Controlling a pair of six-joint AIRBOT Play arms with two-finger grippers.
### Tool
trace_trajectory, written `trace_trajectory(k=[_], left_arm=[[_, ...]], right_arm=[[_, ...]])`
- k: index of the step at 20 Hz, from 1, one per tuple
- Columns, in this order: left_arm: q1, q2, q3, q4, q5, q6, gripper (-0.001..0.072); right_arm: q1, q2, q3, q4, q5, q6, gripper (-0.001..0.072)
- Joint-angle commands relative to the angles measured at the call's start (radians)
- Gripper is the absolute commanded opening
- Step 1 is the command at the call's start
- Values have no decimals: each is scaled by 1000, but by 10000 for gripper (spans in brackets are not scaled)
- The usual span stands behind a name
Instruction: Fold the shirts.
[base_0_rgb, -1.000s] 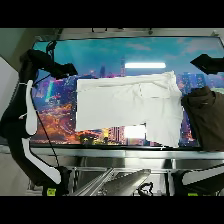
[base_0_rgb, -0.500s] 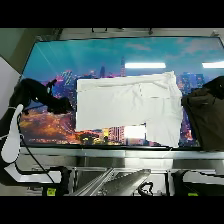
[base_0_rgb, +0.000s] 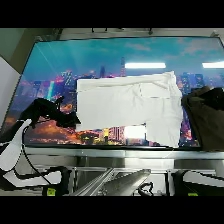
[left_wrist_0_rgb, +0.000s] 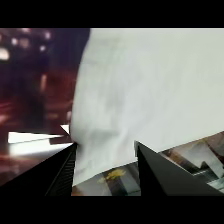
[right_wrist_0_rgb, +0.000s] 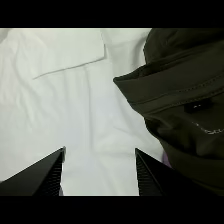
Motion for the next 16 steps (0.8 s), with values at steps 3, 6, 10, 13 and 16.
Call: trace_trajectory(k=[3,6,10,13,16], left_arm=[[-1,-56,-23,-56,-37,27,417],[-1,-66,31,-56,-23,29,243],[0,-66,143,-10,12,38,13],[7,-66,194,80,27,15,12],[51,-66,233,87,67,15,13]], right_arm=[[-1,2,-5,22,-21,-6,504],[-1,2,-5,22,-29,-6,504],[-1,5,-6,21,-52,-2,503],[-8,13,-26,3,-63,13,502],[-20,55,-133,-37,-63,30,501]])
